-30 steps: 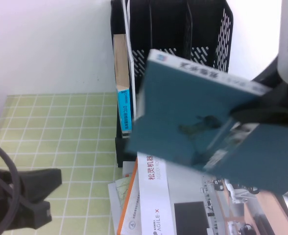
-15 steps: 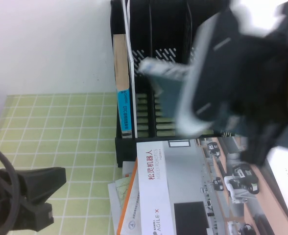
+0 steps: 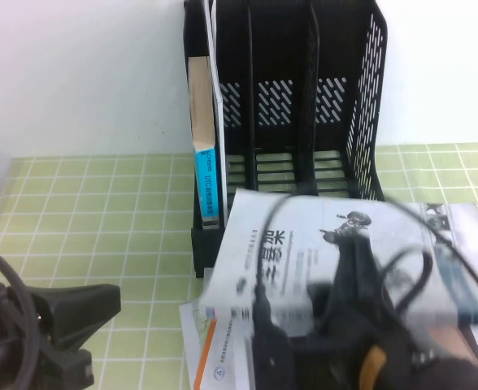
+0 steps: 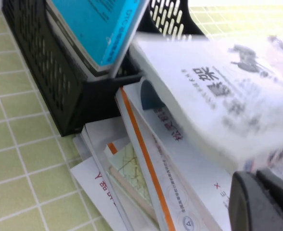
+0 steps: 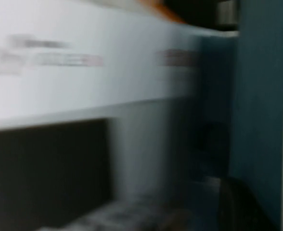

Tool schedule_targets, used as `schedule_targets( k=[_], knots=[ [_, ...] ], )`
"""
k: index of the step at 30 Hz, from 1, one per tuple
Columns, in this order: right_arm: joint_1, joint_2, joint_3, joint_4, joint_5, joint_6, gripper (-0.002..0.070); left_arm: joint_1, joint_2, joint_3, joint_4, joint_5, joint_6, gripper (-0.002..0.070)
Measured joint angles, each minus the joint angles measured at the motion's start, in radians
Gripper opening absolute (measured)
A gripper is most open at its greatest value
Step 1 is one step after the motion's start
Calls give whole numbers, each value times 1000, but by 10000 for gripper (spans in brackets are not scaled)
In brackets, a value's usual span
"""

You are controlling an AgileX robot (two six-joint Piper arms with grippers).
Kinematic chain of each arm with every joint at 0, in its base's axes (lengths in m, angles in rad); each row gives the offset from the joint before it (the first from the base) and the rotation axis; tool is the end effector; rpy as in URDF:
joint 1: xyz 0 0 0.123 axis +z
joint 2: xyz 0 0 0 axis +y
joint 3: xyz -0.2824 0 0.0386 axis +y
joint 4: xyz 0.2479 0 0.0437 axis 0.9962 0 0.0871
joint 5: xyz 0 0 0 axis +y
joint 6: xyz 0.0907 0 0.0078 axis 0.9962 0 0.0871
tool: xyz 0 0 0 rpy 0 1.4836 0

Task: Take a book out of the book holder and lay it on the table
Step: Place the picked book on the book

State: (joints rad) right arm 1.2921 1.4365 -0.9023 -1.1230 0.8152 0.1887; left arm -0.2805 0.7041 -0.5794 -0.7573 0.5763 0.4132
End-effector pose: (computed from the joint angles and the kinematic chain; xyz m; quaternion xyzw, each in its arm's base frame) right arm 0.1345 0.2526 0.2666 -0.6949 0.5544 -0.2364 0.3922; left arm 0.1212 -0.0705 0.3088 0.1089 0.8377 -0.2925 0.4482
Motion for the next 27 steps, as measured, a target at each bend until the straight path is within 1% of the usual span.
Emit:
schedule_targets(
  k=[2,4,7,15,19,21,24,26,27],
  knots=[
    [0,0,56,5,-52,75,130,0,0,0,-2,6,4,-3],
    [0,0,96,48,-113,137,130,0,0,0,-5,11,6,-3],
    [0,0,125,104,-160,193,130,0,0,0,-5,11,6,-3],
    [0,0,133,106,-170,249,130,0,0,0,-11,11,6,-3],
    [-2,-2,125,100,-159,350,132,0,0,0,-12,11,8,-3],
    [-2,-2,104,133,-131,372,168,0,0,0,-12,13,13,-3],
    [-2,-2,58,227,-59,377,292,0,0,0,-12,26,21,-3],
    [-4,-4,19,287,-4,326,389,0,0,0,-12,36,33,-3],
    [-4,-9,-2,317,12,284,417,0,0,0,-12,41,37,-3]
  ],
)
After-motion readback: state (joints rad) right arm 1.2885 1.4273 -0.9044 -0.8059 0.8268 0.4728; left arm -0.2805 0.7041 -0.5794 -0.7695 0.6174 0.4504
